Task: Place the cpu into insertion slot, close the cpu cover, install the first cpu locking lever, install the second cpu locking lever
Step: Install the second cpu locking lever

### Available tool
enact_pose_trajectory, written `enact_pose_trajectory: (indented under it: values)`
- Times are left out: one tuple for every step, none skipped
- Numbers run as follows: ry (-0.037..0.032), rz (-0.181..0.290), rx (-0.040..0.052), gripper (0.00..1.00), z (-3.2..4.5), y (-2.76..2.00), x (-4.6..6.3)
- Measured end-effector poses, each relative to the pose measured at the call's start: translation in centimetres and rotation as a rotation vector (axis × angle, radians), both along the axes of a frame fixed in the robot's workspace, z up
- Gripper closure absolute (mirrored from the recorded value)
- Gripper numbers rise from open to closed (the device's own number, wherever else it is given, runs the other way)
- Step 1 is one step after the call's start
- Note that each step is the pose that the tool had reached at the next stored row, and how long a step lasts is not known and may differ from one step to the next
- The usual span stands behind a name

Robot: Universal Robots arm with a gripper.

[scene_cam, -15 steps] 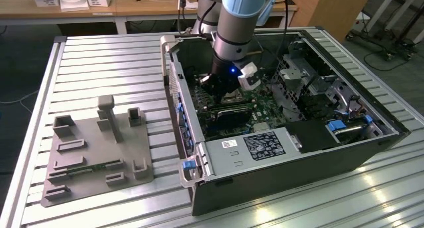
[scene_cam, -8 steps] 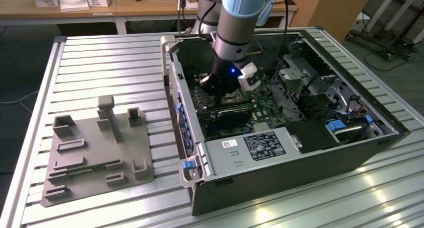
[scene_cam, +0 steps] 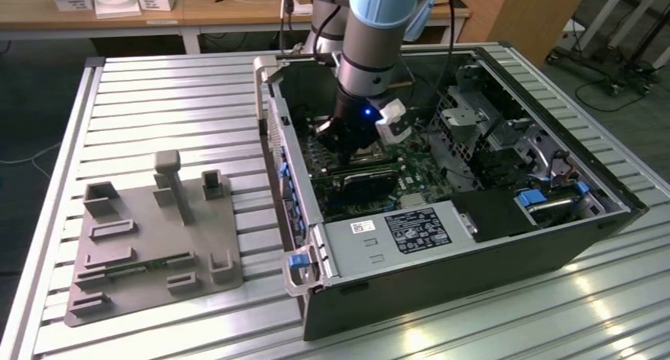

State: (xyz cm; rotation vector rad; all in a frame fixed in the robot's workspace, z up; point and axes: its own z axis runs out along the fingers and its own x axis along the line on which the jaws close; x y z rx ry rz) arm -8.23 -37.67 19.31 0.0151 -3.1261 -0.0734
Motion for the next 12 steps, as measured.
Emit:
enact_pose_trajectory:
  values:
    - [-0.0002,0.0,-0.0077,0.9,-0.01,0.01,0.0]
    - [-0.0003,0.0,-0.015,0.9,-0.02,0.02,0.0]
    - [-0.0002,0.0,-0.0198,0.9,0.0,0.0,0.0]
    - [0.0002,0.0,-0.0218,0.9,0.03,-0.01,0.0]
    - [0.0002,0.0,-0.0221,0.9,0.07,-0.01,0.0]
    - [-0.0002,0.0,-0.0218,0.9,0.13,0.0,0.0]
    - [-0.0007,0.0,-0.0215,0.9,0.2,0.02,0.0]
    - [-0.0015,0.0,-0.0212,0.9,0.31,0.03,0.0]
    - [-0.0019,0.0,-0.0214,0.9,0.49,0.04,0.0]
    - [-0.0023,0.0,-0.0221,0.9,0.71,0.05,0.0]
    - [-0.0038,0.0,-0.0217,0.9,0.92,0.07,0.0]
    - [-0.0052,0.0,-0.0219,0.9,1.17,0.08,0.0]
